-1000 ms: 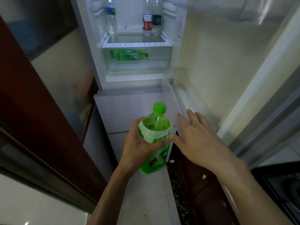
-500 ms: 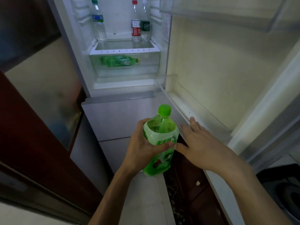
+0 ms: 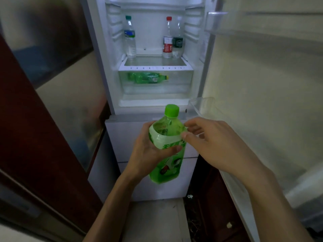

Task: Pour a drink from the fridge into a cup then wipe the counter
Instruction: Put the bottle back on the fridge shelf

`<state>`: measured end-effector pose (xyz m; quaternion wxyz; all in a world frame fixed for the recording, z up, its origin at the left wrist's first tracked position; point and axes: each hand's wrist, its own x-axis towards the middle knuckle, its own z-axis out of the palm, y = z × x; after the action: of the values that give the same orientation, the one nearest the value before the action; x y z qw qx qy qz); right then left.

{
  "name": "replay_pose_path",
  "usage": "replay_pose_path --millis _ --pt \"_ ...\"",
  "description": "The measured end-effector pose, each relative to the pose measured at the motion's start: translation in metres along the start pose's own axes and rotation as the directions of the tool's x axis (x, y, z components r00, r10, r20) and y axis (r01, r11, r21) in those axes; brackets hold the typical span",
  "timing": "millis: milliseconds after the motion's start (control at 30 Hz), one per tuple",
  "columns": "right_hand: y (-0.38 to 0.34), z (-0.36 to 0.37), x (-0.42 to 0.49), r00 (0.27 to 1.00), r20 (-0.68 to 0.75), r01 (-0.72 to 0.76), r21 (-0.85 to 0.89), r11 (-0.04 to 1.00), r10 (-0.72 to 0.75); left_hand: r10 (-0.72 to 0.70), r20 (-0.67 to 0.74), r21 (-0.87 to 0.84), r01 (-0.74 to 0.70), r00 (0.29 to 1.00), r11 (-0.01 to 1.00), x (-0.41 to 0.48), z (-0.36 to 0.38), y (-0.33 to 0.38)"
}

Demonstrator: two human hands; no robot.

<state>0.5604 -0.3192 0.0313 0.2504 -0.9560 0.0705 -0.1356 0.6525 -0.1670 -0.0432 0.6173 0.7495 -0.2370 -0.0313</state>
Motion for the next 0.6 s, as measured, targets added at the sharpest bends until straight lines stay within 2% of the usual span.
replay_pose_path --millis 133,333,600 --pt "-0.018 0.010 0.039 0.990 -0.138 -0.001 0.162 0.987 0.024 0.012 -0.038 -0.005 -0.012 0.999 1.000 0.037 -0.033 -0.004" --pt "-0.043 0.038 0.106 0.966 -0.251 0.052 0.422 0.905 0.061 0.047 -0.038 -0.005 -0.048 0.998 0.999 0.099 -0.087 0.004" --pt "-0.076 0.059 0.181 0.937 -0.342 0.117 0.498 0.859 0.071 0.024 -0.065 -0.003 -0.024 0.998 1.000 0.166 -0.132 0.010"
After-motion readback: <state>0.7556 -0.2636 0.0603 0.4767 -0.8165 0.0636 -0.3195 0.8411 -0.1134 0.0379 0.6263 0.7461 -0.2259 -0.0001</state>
